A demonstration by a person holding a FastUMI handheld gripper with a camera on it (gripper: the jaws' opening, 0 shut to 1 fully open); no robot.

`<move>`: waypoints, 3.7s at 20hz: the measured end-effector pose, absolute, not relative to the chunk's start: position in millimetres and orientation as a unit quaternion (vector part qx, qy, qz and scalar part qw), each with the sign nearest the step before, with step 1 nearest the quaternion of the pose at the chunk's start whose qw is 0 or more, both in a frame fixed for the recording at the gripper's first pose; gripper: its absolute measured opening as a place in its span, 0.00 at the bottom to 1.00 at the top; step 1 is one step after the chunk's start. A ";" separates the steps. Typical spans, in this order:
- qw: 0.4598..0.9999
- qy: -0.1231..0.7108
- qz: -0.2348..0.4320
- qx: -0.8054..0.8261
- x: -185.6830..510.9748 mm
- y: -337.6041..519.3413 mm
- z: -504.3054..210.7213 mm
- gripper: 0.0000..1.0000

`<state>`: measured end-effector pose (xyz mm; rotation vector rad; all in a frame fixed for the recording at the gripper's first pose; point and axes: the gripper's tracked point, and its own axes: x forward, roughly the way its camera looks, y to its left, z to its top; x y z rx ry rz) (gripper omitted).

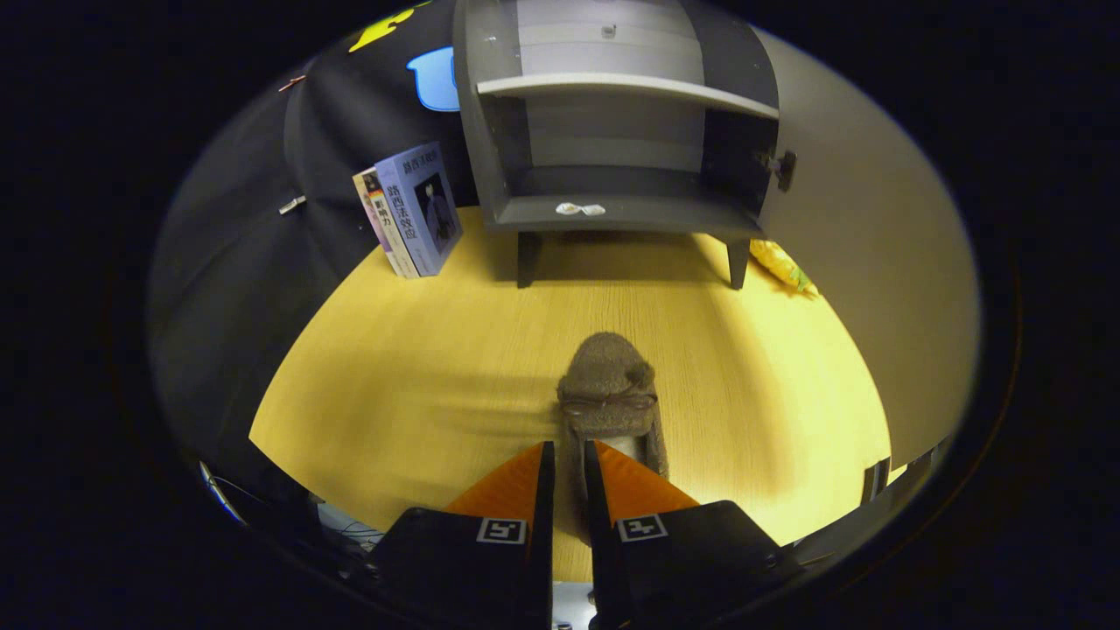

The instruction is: Open the shoe cabinet door, grab the shoes and put them into the shoe cabinet, then close the shoe cabinet door.

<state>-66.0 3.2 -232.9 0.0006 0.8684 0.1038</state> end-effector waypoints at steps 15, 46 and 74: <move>0.909 0.415 0.035 -0.013 -49.7 -1.0 -260.6 0.25; 0.947 0.318 0.023 -0.029 3.5 -8.4 -239.6 0.05; 0.976 0.215 -0.021 -0.008 59.7 -17.5 -107.9 0.05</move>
